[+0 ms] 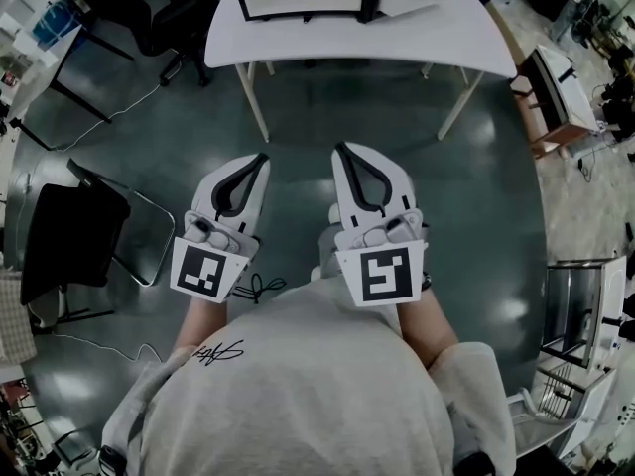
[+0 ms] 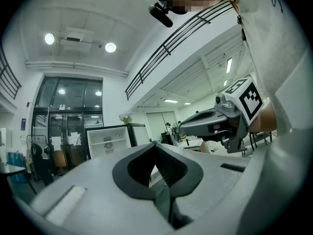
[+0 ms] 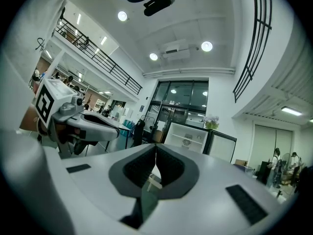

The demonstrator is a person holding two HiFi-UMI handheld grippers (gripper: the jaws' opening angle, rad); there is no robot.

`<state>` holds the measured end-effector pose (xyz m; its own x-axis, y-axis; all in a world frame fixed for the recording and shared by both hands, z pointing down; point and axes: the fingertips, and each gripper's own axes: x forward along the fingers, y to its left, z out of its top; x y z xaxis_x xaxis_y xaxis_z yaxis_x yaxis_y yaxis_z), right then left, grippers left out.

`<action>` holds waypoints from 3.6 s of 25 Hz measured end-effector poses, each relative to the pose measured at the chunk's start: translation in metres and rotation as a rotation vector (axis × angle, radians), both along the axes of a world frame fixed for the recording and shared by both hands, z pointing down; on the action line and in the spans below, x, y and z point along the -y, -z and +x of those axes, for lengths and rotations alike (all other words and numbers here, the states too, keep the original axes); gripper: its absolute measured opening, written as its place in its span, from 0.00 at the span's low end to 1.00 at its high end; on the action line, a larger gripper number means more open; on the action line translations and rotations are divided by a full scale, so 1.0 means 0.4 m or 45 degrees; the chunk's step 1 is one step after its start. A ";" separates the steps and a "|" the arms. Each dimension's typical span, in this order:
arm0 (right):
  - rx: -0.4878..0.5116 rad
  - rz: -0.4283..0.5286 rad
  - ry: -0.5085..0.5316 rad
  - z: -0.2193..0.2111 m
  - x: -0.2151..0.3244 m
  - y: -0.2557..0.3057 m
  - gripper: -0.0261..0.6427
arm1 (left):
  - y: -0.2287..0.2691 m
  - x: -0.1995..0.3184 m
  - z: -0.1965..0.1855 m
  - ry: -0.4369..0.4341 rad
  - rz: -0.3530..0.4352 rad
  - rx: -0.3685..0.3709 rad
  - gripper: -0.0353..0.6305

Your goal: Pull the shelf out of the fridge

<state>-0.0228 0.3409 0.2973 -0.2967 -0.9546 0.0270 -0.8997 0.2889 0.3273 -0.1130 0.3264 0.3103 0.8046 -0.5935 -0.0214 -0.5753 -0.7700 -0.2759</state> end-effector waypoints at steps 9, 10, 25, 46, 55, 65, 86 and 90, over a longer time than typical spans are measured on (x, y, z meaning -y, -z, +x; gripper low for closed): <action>0.018 -0.008 0.019 -0.001 0.081 -0.008 0.06 | 0.003 0.080 0.001 0.023 -0.007 -0.014 0.06; 0.018 -0.011 0.023 0.000 0.094 -0.009 0.06 | 0.004 0.093 0.000 0.028 -0.009 -0.021 0.06; 0.030 -0.020 0.058 0.019 0.287 -0.003 0.06 | 0.011 0.278 0.010 0.071 -0.010 -0.030 0.06; 0.027 -0.024 0.148 0.104 0.606 0.030 0.06 | 0.053 0.584 0.098 0.142 0.006 -0.033 0.06; 0.026 -0.007 0.172 0.170 0.700 0.029 0.06 | 0.048 0.673 0.160 0.172 0.013 -0.055 0.06; 0.035 -0.005 0.202 0.221 0.747 0.021 0.06 | 0.044 0.714 0.209 0.203 0.026 -0.066 0.06; 0.066 -0.029 0.222 0.227 0.787 0.001 0.06 | 0.037 0.753 0.223 0.209 0.012 -0.049 0.06; 0.082 -0.034 0.230 0.239 0.791 0.002 0.06 | 0.038 0.756 0.236 0.217 0.007 -0.048 0.06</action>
